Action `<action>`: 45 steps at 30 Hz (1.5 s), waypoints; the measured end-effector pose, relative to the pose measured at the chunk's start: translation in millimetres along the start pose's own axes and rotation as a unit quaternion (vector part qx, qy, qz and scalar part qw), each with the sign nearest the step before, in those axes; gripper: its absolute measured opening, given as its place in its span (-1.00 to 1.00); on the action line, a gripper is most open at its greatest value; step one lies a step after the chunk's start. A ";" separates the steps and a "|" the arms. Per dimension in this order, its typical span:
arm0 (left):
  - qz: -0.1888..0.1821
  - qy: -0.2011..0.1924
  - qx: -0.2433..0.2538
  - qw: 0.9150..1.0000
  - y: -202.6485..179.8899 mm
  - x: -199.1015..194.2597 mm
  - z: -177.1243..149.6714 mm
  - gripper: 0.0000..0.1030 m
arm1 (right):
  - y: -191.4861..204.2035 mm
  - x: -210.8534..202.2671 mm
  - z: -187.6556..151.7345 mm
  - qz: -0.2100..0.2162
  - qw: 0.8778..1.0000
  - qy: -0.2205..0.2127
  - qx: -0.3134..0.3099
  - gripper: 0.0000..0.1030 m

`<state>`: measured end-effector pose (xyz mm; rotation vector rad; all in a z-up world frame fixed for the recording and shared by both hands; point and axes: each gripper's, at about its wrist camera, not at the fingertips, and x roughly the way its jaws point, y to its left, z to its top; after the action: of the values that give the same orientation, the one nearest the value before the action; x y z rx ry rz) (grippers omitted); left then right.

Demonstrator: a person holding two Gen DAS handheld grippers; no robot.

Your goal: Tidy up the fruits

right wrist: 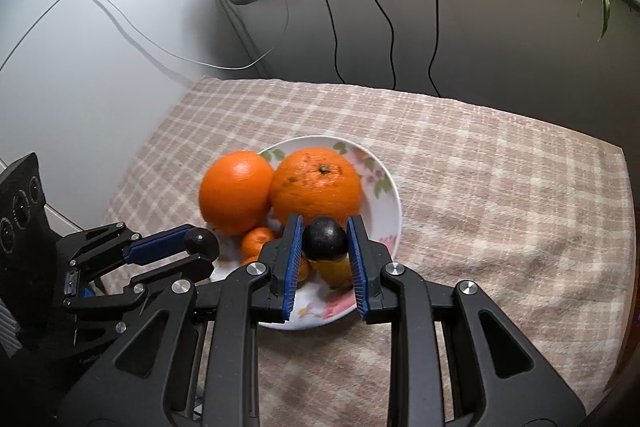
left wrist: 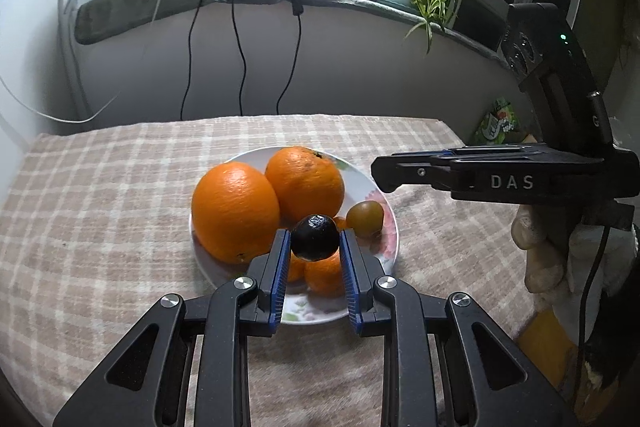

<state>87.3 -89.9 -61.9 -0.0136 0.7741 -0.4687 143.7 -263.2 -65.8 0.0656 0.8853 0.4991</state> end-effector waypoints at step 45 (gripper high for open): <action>0.010 0.004 0.010 1.000 0.0 9.0 4.3 -0.22 | -1.3 11.7 -3.6 -0.007 1.000 0.001 -0.012 -0.02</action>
<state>95.8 -94.3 -64.9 0.0146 0.7767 -0.4567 147.7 -259.7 -76.9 0.0364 0.8815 0.4959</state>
